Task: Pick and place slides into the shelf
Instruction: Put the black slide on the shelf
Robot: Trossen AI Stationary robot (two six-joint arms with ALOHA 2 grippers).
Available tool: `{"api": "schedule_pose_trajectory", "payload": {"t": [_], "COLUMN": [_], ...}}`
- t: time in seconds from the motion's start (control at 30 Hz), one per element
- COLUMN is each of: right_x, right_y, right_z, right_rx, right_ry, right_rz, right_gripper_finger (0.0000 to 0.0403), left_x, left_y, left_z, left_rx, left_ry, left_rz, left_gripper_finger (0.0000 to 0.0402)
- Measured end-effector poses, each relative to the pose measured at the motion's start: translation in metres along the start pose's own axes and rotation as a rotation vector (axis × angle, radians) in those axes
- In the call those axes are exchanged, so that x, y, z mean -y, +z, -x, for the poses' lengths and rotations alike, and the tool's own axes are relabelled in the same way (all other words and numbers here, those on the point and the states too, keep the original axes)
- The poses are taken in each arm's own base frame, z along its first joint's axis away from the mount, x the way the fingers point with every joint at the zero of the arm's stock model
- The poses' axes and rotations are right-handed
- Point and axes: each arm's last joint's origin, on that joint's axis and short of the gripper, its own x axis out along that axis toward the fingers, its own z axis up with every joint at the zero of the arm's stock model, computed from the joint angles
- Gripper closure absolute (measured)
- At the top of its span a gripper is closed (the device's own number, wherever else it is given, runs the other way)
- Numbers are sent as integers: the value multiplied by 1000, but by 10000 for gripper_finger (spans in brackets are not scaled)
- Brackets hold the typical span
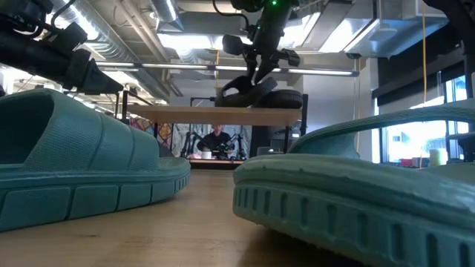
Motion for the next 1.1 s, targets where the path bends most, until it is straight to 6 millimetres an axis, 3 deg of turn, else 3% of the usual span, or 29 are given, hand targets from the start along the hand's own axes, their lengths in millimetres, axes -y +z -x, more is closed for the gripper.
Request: {"api": "schedule_pose_trajectory", "payload": {"t": [0.27, 0.87, 1.1], "right_x": [0, 2, 6], "right_y": [0, -5, -4], "right_z": [0, 1, 15], "right_rx": [-10, -92, -96], "right_ry": [12, 39, 46], "right_rz": [2, 246, 282], "right_gripper_finger": [278, 277, 277], "left_x": [0, 0, 0], "left_y": [0, 0, 0], "left_z": [0, 0, 0], "left_rx": [0, 0, 0], "left_ry": [0, 0, 0], "left_rz": [0, 0, -2], "left_gripper_finger": [230, 230, 230]}}
